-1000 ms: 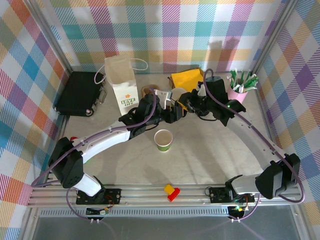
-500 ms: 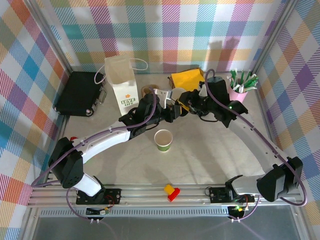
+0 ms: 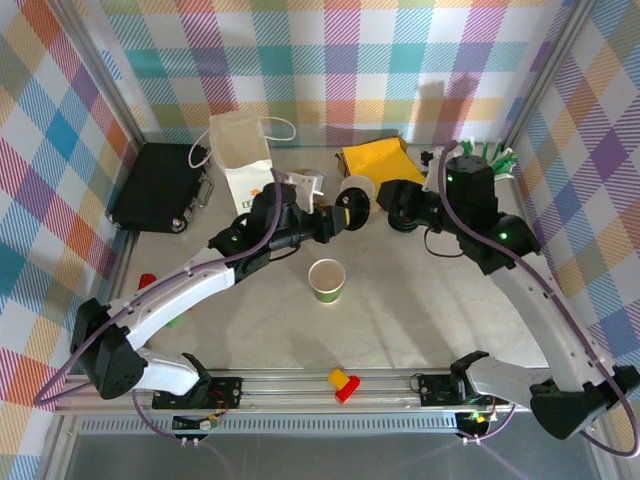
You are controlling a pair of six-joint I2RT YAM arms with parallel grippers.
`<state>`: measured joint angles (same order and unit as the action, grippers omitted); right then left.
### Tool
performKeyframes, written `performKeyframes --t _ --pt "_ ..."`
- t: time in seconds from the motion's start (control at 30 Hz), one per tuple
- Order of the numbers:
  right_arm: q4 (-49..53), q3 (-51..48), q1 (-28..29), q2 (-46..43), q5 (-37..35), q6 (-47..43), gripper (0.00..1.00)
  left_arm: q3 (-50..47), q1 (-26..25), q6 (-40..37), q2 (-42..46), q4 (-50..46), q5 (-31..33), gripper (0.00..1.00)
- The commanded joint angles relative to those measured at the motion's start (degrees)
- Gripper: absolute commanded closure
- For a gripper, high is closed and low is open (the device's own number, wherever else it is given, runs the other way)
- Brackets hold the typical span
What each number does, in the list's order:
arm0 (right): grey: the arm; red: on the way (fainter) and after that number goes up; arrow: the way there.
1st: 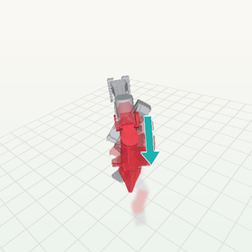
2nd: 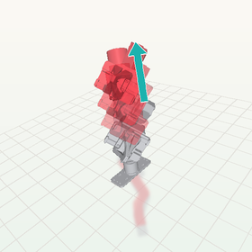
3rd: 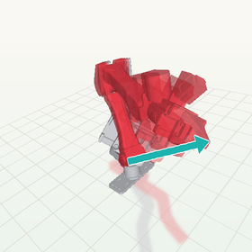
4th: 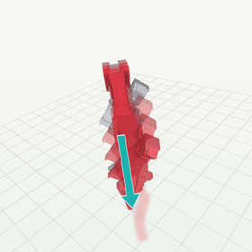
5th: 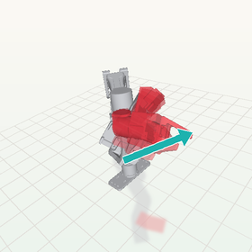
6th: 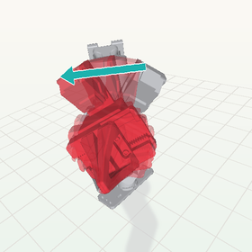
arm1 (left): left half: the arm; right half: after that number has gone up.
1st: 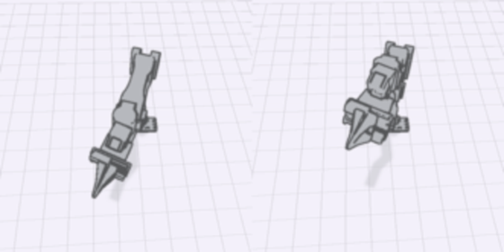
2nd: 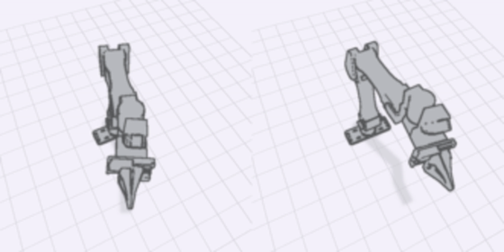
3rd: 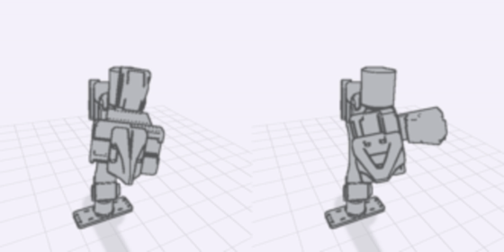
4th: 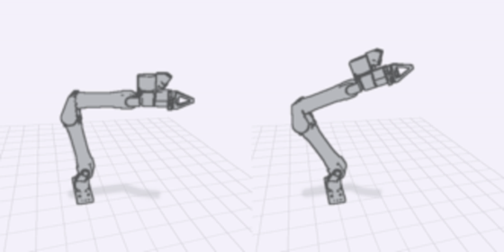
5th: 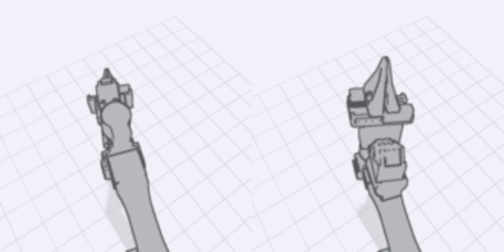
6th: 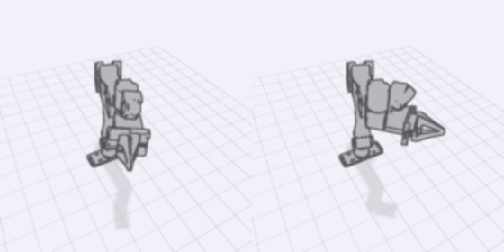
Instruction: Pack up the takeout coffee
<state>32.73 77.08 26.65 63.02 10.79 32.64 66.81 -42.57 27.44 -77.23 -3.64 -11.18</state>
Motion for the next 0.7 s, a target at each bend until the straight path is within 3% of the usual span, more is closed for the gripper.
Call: performKeyframes --t 0.0,0.27,0.5,0.67 --pt "-3.7 -2.2 0.4 -4.0 1.2 -18.9 0.49 2.2 2.6 6.3 3.4 -6.8 -4.8 0.84" --pt "-12.5 -12.9 6.0 -9.7 -4.0 -45.3 0.48 2.1 8.1 16.5 7.8 -15.2 -14.2 0.84" --pt "-33.1 -28.9 18.7 -13.6 -14.9 -73.1 0.45 -0.3 12.9 27.3 9.7 -16.6 -21.4 0.84" --pt "-42.4 -32.1 22.8 -11.4 -20.6 -78.7 0.45 -1.5 13.4 32.8 10.5 -15.9 -23.1 0.84"
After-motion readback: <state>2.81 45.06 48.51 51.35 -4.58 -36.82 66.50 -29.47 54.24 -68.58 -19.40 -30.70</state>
